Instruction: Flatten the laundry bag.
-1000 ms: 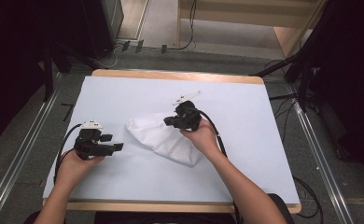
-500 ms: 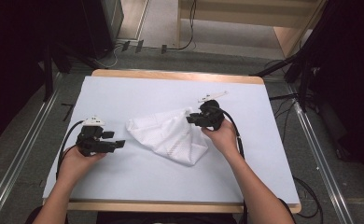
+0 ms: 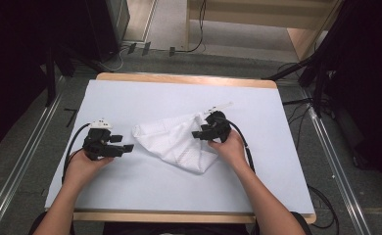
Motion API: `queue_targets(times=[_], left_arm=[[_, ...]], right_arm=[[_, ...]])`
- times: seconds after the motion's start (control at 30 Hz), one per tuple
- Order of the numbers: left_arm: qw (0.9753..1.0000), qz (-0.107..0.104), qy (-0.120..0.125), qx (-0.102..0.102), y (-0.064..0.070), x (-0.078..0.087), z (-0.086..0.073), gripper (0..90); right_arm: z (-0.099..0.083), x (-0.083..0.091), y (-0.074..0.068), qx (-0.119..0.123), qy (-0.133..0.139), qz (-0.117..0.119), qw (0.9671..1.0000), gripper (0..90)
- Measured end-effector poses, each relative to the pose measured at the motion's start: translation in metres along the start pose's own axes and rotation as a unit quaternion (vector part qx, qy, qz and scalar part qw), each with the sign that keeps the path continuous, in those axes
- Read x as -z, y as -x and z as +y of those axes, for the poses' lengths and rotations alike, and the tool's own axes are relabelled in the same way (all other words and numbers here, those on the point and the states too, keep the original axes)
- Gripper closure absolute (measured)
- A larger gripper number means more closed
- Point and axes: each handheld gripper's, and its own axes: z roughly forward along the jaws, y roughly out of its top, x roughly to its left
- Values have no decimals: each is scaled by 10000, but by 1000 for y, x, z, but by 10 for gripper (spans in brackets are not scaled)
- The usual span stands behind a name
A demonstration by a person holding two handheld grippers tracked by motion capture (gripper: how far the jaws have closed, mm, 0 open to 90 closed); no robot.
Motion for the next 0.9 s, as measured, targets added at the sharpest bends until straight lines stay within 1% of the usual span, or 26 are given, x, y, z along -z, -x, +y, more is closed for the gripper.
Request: queue_targets(times=[0.03, 0.07, 0.1, 0.17, 0.2, 0.23, 0.27, 0.3, 0.33, 0.4, 0.5, 0.53, 0.57, 0.6, 0.7, 0.77, 0.8, 0.83, 0.87, 0.9], left_arm=[[10000, 7, 1, -7, 0, 0, 0, 342], [10000, 4, -19, -8, -1, 1, 0, 342], [10000, 13, -25, -8, -1, 1, 0, 342], [10000, 19, 16, 7, -1, 1, 0, 342], [10000, 22, 24, 12, -1, 1, 0, 342], [10000, 19, 19, 9, -1, 1, 0, 342], [10000, 17, 23, 15, -1, 1, -1, 342], [10000, 11, 18, 17, -2, 1, 0, 342], [10000, 12, 22, 26, -2, 2, -1, 342], [10000, 12, 11, 26, -3, 3, 0, 342], [9999, -7, -30, 119, -5, 4, 0, 345], [9999, -10, -44, 140, -5, 5, 1, 350], [9999, -16, -33, 161, -5, 5, 1, 352], [9999, -26, -21, 162, -6, 6, 1, 352], [9998, 9, 7, 201, -8, 8, 1, 355], [9997, 2, 44, 260, -9, 9, 1, 356], [9997, 13, 39, 253, -10, 10, 1, 361], [9996, 8, 68, 283, -10, 11, 1, 362], [9995, 10, 77, 292, -11, 11, 1, 362], [9994, 27, 101, 316, -12, 12, 1, 362]], right_arm=[[-1, -6, -2, 19, -78, -8, 10000, 520], [-1, -6, -2, 19, -78, -8, 10000, 520], [-1, -8, -3, 47, -74, -8, 10000, 552], [0, -11, -7, 115, -29, -20, 9999, 648], [0, -13, -10, 145, -21, -5, 9999, 727], [1, -14, -11, 177, -9, 31, 9998, 765], [1, -14, -11, 177, -9, 31, 9998, 765], [1, -15, -13, 171, -22, 55, 9998, 792], [2, -14, -15, 176, 27, 81, 9998, 847], [3, -12, -15, 152, 65, 123, 9998, 857], [6, -4, -18, 123, 187, 221, 9995, 865], [8, 3, -22, 166, 274, 282, 9991, 865], [9, 6, -24, 197, 315, 303, 9989, 865], [9, 6, -24, 197, 315, 303, 9989, 865], [10, 16, -32, 269, 401, 410, 9980, 863], [11, 24, -38, 326, 476, 482, 9972, 861], [11, 31, -43, 378, 543, 583, 9961, 861], [11, 34, -46, 383, 572, 630, 9956, 860], [10, 37, -49, 412, 617, 677, 9949, 858], [10, 37, -49, 412, 617, 677, 9949, 858]])
